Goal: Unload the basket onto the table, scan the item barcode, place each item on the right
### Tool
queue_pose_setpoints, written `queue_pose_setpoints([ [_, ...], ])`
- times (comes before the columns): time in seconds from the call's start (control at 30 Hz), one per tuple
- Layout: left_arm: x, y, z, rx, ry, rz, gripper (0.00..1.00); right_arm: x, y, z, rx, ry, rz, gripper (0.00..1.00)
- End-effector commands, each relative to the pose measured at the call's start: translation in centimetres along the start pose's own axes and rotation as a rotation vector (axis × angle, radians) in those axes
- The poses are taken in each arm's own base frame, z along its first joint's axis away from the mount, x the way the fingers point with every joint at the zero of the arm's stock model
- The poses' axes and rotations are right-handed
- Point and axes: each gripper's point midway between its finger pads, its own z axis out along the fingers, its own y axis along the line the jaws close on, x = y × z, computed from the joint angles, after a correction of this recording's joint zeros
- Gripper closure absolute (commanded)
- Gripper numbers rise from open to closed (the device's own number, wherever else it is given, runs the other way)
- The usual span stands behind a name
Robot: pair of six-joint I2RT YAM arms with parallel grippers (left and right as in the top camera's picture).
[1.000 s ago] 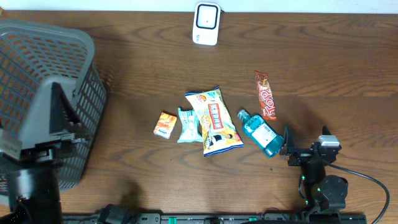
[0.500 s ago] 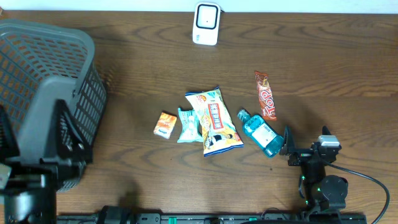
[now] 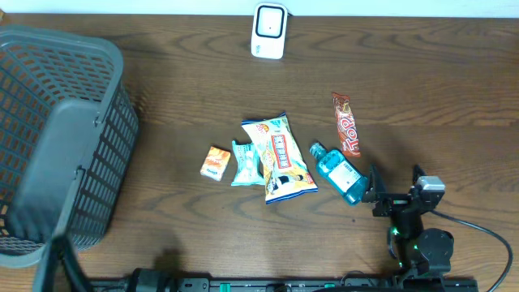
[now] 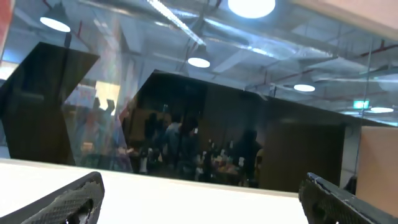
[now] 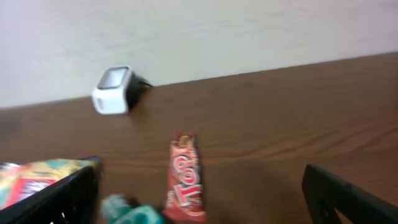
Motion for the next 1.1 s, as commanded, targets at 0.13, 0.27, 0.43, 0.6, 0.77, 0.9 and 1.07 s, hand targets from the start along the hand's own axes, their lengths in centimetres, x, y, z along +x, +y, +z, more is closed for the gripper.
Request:
queue_pose_setpoints([
  [0.13, 0.4, -0.4, -3.6, 0.034, -0.064, -0.123, 0.00, 0.8, 4.8, -0.7, -0.273, 0.102, 0.354, 0.01],
  [0.27, 1.4, 0.2, -3.2, 0.013, -0.044, -0.190, 0.00, 0.7, 5.5, -0.9, -0.306, 0.123, 0.431, 0.01],
  [0.43, 0.7, 1.0, -4.2, -0.037, -0.086, -0.176, 0.00, 0.0, 6.9, -1.4, -0.391, 0.134, 0.501, 0.01],
  [0.6, 1.1, 1.5, -7.6, -0.072, -0.146, -0.123, 0.00, 0.1, 9.1, -2.5, -0.528, 0.158, 0.389, 0.01],
  [0.77, 3.3, 2.8, -9.4, -0.147, -0.181, -0.103, 0.00, -0.1, 9.3, -2.8, -0.540, 0.159, 0.367, 0.01],
  [0.9, 5.1, 4.0, -8.3, -0.195, -0.148, -0.101, 0.00, -1.1, 9.1, -2.8, -0.504, 0.149, 0.301, 0.01],
  [1.07, 6.1, 4.6, -7.8, -0.216, -0.134, -0.101, 0.00, -2.5, 8.1, -2.5, -0.383, 0.211, 0.235, 0.01],
])
